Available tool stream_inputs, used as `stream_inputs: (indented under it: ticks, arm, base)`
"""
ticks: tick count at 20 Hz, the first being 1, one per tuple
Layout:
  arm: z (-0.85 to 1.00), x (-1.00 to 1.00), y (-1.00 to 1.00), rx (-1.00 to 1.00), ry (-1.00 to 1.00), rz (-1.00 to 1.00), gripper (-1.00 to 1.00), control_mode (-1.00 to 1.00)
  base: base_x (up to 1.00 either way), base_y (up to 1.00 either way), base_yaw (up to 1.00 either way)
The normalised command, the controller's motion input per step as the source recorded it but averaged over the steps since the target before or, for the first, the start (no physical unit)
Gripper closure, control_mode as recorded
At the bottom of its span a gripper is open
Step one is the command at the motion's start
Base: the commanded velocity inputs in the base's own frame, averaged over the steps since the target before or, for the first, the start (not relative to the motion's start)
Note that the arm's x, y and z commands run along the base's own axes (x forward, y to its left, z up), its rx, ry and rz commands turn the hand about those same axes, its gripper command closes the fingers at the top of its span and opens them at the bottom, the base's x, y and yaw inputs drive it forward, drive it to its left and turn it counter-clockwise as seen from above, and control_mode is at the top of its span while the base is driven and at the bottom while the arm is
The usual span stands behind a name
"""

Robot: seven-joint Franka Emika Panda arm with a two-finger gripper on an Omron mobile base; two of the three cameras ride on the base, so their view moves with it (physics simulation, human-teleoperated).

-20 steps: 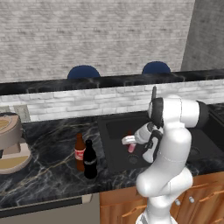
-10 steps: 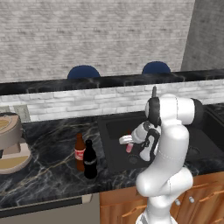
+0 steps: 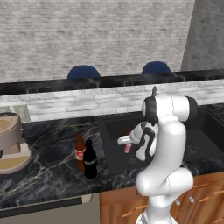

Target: Place the large bottle from the dining counter next to the other large bottle outside the sink, and place the small bottle from the dining counter next to the other small bottle inside the sink.

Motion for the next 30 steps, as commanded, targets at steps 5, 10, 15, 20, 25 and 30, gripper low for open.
stream_inputs:
  ticks: [5, 10, 15, 20, 25, 30]
  arm:
    - [-0.26, 0.0, 0.09, 0.0, -0.04, 0.0, 1.0, -1.0]
    - [-0.26, 0.0, 0.13, 0.0, -0.04, 0.0, 1.0, -1.0]
    - [-0.29, 0.0, 0.14, 0.0, -0.03, 0.0, 1.0, -1.0]
    - [-0.3, 0.0, 0.15, 0.0, -0.03, 0.0, 1.0, -1.0]
    - [-0.29, 0.0, 0.11, 0.0, -0.02, 0.0, 1.0, -1.0]
    - [-0.28, 0.0, 0.04, 0.0, -0.02, 0.0, -1.0, -1.0]
  base:
    - [0.0, 0.0, 0.0]
    - [0.0, 0.0, 0.0]
    - [0.0, 0.0, 0.0]
    - [0.0, 0.0, 0.0]
    - [0.0, 0.0, 0.0]
    - [0.0, 0.0, 0.0]
